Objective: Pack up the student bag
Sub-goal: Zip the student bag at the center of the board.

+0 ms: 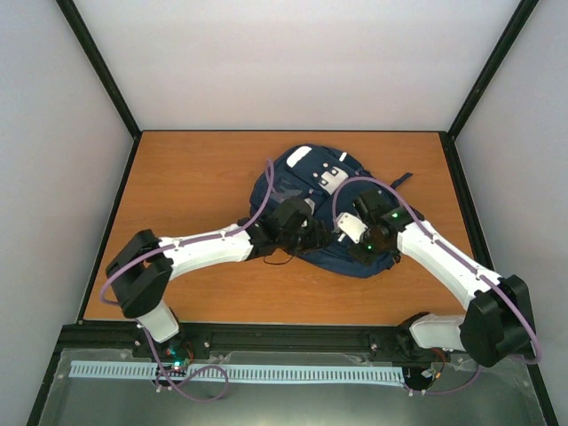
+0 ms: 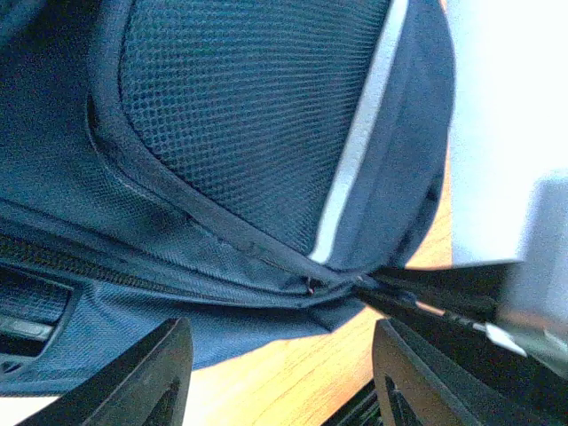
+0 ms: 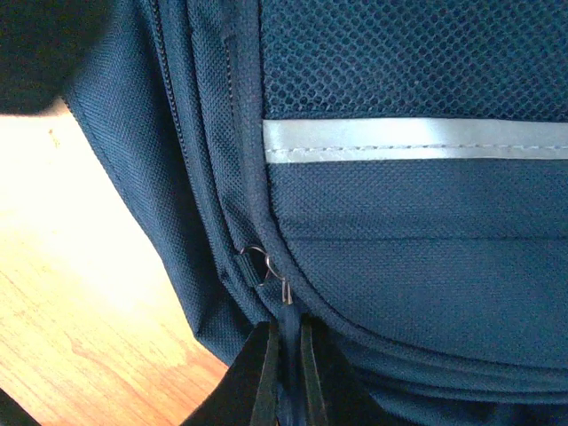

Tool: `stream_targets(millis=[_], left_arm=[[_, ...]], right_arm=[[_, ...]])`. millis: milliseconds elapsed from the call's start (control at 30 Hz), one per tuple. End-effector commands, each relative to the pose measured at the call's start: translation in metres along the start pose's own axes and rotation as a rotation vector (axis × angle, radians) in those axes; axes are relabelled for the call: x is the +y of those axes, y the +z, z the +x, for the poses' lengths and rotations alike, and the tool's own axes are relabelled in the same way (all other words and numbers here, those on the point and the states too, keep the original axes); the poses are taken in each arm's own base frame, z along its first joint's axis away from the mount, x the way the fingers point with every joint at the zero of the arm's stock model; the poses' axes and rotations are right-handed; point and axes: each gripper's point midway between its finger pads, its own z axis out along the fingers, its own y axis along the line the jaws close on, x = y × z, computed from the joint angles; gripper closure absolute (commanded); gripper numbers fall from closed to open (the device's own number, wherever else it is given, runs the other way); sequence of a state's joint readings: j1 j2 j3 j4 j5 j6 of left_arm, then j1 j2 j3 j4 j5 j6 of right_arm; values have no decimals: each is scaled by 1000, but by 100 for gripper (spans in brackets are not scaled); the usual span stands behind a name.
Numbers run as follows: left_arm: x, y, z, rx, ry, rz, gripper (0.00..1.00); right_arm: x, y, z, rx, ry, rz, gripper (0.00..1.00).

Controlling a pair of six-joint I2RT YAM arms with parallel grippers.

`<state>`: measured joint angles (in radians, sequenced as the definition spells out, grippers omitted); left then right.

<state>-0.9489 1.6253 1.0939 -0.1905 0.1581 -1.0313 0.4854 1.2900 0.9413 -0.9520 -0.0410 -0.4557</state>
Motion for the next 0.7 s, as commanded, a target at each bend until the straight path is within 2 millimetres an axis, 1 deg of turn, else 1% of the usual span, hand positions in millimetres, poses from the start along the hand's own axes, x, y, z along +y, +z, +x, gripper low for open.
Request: stream_targets(millis=[0,167,367,467,600,667], left_arm=[[-4,20,-5,-5,-263,62,44],[-4,33,-2,2,-357,83,47],[-18,53,3,47,-361,127,49],[-26,61,4,66,-358,148,52],[-30,69,6,81,-364,156,60],[-30,70,6,79,-368,155,66]], right_arm=[[0,-6,-1,-39,-19,26,97],[1,-7,1,-47,-28,24,97],[8,-9,0,-60,-50,-5,97],[14,-9,1,-64,-68,-41,97],[20,-7,3,-58,-81,-71,97],[23,-6,4,-55,-91,-88,97]])
